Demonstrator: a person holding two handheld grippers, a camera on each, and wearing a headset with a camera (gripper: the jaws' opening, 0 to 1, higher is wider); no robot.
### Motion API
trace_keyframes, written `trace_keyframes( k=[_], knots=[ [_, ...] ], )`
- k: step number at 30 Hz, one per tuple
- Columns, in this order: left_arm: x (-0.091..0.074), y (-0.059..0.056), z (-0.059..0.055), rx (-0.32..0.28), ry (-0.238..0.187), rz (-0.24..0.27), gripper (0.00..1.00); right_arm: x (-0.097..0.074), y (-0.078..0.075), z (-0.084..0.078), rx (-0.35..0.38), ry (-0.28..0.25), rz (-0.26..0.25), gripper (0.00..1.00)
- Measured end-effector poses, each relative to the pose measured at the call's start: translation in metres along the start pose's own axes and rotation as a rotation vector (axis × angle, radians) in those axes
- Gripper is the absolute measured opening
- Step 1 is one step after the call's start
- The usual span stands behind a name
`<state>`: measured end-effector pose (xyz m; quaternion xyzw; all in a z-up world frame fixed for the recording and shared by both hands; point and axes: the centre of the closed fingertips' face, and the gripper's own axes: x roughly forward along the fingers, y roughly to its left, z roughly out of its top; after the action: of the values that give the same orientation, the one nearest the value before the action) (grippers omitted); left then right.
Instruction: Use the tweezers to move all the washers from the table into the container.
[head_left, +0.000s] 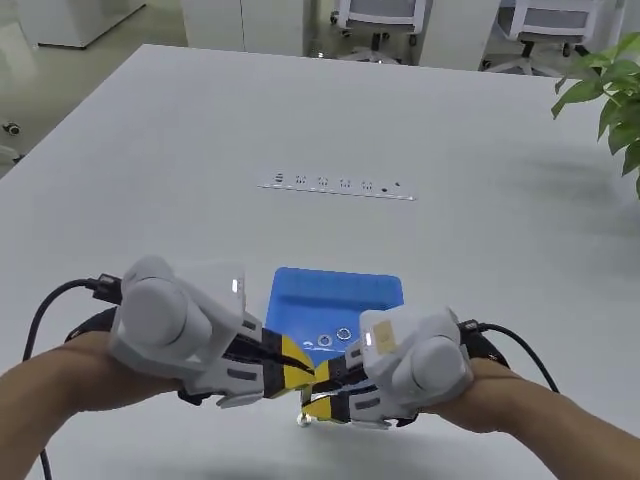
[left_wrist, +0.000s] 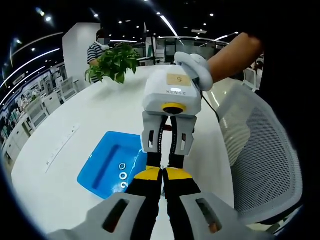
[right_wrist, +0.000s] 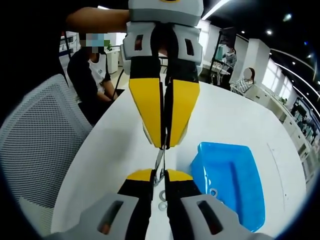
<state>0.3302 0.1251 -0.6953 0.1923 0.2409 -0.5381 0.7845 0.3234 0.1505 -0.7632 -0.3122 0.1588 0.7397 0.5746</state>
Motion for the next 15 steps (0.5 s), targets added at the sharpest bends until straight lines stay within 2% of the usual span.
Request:
trace_keyframes(
  k=[15],
  knots=[
    [-0.0007, -0.0023, -0.0006, -0.003, 0.016, 0.003, 0.06, -0.0004, 0.0022, 0.0007, 0.024, 0.004, 0.008, 0.08]
  ],
)
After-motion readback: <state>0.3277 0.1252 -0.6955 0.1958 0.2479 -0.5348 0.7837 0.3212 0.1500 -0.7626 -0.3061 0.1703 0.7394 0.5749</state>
